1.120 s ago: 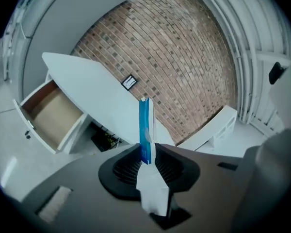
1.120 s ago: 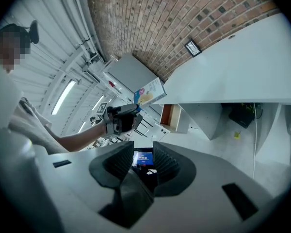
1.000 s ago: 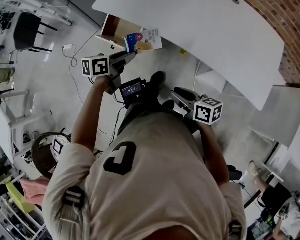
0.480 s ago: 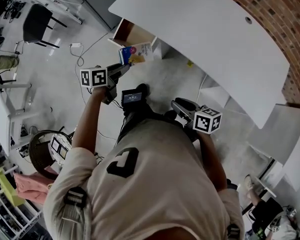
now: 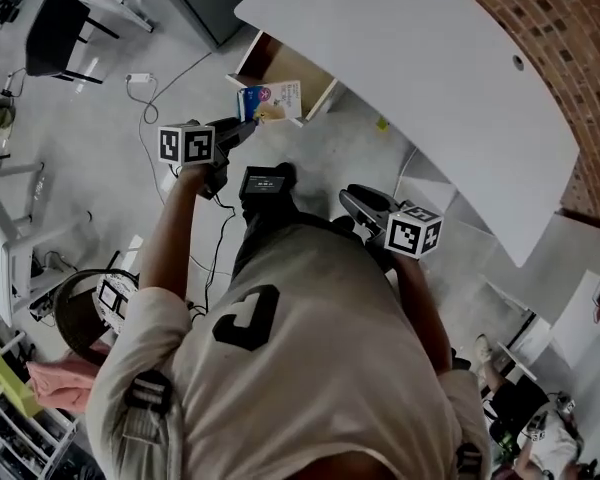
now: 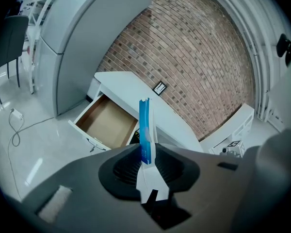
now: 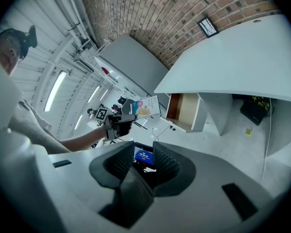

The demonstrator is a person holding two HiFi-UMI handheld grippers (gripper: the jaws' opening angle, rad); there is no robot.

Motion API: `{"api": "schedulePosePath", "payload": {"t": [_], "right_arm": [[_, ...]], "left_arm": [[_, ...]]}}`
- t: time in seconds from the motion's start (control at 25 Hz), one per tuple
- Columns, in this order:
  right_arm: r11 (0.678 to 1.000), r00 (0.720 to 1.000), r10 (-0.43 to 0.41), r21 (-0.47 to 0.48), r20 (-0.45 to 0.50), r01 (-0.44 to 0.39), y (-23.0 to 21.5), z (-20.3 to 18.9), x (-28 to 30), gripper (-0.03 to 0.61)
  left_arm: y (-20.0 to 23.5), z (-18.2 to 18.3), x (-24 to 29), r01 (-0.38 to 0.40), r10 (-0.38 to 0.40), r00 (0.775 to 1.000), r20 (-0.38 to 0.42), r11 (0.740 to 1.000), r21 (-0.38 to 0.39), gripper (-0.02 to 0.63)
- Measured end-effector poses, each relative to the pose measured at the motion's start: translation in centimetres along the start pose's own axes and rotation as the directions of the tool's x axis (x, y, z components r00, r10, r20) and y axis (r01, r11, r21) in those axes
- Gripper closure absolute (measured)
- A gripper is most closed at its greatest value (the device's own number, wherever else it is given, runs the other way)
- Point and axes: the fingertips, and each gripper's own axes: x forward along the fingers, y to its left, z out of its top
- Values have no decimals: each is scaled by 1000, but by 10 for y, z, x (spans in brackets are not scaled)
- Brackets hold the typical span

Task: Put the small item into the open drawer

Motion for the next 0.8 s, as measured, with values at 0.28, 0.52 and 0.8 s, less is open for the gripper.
{"api": "schedulePosePath", "payload": {"t": [0.28,0.52,0.8], "right_arm": [[1000,999,-15,8,-49,16,30,17,74,471],[1000,998,-28,1,-58,28,43,29,109,474],[1000,997,-12,-9,-81,11,53,36,129,477]], "left_arm": [[59,24,-22,25,-24,998,-49,999,20,534],[89,31,-36,48,-48,998,-46,999,0,534],[99,36,-39,67,-67,997,-44,998,-5,535]]}}
